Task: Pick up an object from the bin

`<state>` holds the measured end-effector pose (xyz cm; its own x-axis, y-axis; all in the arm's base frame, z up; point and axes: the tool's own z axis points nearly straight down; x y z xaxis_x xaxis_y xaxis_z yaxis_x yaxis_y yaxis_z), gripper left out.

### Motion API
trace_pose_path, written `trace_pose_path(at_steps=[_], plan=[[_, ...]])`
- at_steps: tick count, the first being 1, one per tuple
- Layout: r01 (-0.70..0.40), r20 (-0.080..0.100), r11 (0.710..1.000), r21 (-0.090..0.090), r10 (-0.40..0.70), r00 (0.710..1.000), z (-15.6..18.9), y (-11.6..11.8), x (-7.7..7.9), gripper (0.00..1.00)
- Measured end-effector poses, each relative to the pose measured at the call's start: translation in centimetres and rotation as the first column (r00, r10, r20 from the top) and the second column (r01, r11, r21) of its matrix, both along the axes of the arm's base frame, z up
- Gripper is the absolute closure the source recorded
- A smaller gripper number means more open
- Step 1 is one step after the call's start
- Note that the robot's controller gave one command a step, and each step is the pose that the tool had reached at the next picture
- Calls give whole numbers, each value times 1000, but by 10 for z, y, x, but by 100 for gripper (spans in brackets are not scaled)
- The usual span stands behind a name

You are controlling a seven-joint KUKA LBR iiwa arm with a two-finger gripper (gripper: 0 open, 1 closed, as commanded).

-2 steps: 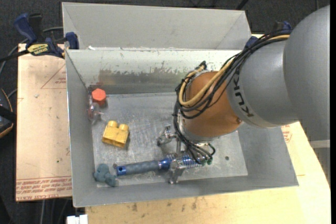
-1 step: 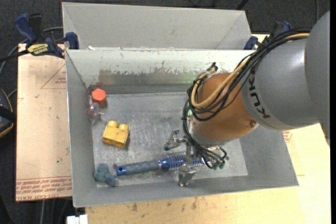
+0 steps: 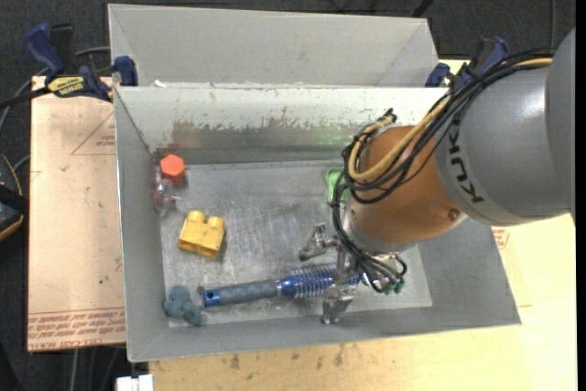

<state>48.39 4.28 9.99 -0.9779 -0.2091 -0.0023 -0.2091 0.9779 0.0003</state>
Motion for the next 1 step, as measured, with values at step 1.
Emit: trace_pose_path(at_steps=[1], plan=[[-109,14,994,-1,109,994,-25,15,9,0]])
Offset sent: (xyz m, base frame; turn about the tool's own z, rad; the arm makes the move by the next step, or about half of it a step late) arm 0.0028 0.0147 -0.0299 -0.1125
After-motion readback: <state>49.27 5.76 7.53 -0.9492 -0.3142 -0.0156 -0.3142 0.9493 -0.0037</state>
